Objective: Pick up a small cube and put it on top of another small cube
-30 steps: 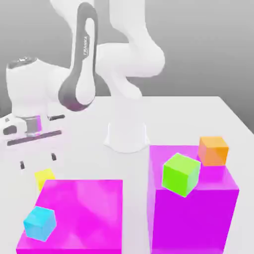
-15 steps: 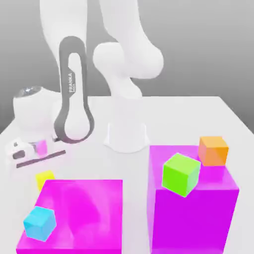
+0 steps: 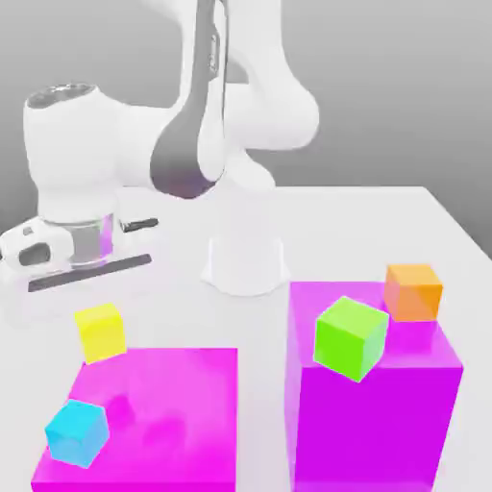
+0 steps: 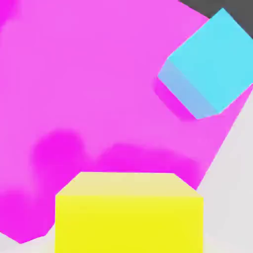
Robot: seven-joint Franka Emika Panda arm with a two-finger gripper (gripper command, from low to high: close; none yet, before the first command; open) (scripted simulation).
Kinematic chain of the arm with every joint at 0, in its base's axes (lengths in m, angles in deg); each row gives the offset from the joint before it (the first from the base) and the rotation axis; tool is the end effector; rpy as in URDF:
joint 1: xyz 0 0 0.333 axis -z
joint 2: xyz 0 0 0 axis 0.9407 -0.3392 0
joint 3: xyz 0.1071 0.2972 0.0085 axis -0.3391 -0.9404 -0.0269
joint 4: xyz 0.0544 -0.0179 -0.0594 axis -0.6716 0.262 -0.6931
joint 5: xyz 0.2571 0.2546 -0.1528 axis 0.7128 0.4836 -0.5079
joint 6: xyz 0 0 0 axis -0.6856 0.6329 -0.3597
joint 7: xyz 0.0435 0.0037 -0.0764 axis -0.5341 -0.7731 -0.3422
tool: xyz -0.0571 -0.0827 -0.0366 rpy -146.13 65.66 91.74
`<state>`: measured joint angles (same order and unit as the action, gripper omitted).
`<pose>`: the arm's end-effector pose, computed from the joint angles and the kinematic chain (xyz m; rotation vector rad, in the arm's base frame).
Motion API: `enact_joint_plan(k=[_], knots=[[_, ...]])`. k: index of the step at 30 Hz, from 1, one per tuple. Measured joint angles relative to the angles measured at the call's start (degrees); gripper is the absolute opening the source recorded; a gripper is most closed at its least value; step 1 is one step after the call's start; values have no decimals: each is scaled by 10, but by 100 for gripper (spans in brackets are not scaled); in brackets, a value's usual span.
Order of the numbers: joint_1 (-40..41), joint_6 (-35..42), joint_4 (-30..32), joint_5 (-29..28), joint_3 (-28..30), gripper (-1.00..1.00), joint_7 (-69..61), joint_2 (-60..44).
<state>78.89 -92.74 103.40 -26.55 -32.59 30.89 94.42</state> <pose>0.4071 -0.1477 0.2885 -3.0780 0.4370 -0.0871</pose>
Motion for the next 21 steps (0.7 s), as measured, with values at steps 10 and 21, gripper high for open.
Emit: enact_joint_plan(k=[10,21], knots=[[-104,169,-114,41,-137,-100,240,65],[-167,267,-147,30,-263,-100,444,98]])
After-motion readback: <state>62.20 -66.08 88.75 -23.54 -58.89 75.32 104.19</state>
